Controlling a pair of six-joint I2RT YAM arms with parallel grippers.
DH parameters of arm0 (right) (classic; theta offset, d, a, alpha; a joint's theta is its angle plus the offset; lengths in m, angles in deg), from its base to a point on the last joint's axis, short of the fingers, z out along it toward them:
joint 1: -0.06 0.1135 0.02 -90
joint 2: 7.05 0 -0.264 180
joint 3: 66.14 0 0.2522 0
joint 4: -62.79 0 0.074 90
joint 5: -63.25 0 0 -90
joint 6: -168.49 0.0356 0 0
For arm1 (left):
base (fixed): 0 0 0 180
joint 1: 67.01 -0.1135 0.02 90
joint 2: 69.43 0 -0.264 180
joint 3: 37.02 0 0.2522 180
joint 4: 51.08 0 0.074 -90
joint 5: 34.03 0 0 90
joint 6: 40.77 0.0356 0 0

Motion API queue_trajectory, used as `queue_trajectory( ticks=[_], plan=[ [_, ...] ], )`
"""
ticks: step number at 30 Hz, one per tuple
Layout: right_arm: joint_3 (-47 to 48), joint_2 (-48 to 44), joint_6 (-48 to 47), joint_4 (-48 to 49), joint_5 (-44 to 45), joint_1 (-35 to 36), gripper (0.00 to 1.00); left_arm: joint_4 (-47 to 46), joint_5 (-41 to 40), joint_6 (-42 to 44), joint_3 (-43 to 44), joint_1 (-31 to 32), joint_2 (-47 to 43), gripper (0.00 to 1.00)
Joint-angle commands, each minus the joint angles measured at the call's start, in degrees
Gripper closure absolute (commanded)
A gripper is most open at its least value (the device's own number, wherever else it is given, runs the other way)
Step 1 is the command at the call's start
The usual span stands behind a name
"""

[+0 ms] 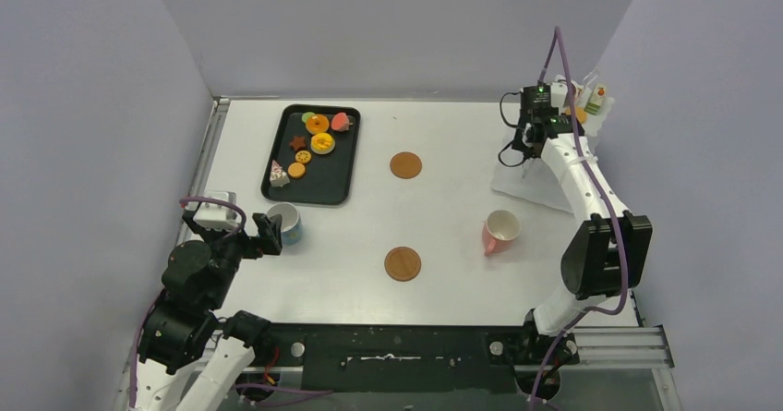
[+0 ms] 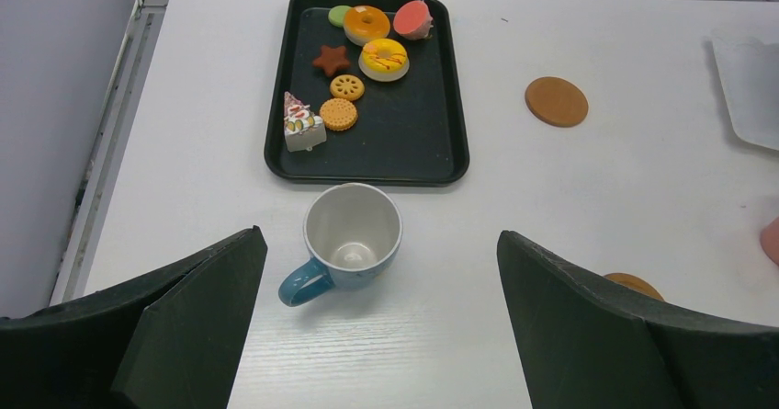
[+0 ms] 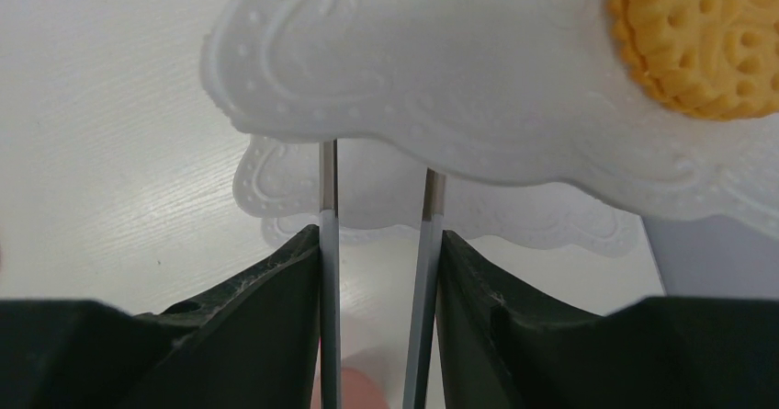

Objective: Serve the afternoon tea
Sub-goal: Place the desert on the desert table.

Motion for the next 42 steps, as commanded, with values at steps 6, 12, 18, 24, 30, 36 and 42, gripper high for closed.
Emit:
queue_trajectory(
  ticks=[6,12,18,24,30,36,42],
  plan=[
    [1.17,-0.81,0.64,3.62,0.64,-0.59,0.54,-3.11,0.4,0.93,0.12,-0.39,0.11,0.03],
    [1.43,-1.35,0.72,2.77,-0.03,-0.59,0.53,-3.07,0.45,0.9,0.17,-0.4,0.02,0.03],
    [2.04,-2.55,0.73,1.39,-1.71,0.1,0.54,-3.11,0.45,0.9,0.17,-0.4,-0.09,0.03],
    [2.48,-4.14,0.73,0.29,-2.51,2.58,0.54,-3.09,0.45,0.97,0.09,-0.4,-0.15,0.03],
    [3.75,-4.87,0.72,-1.1,-2.48,7.17,0.54,-3.11,0.36,0.99,0.16,-0.4,-0.15,0.03],
    [5.02,-4.98,0.73,-1.71,-2.81,11.54,0.55,-3.07,0.36,1.07,0.16,-0.4,-0.31,0.03],
    [5.62,-5.53,-0.24,-0.04,-5.31,16.19,0.55,-3.19,0.36,1.15,0.15,-0.4,-0.37,0.03]
  ],
)
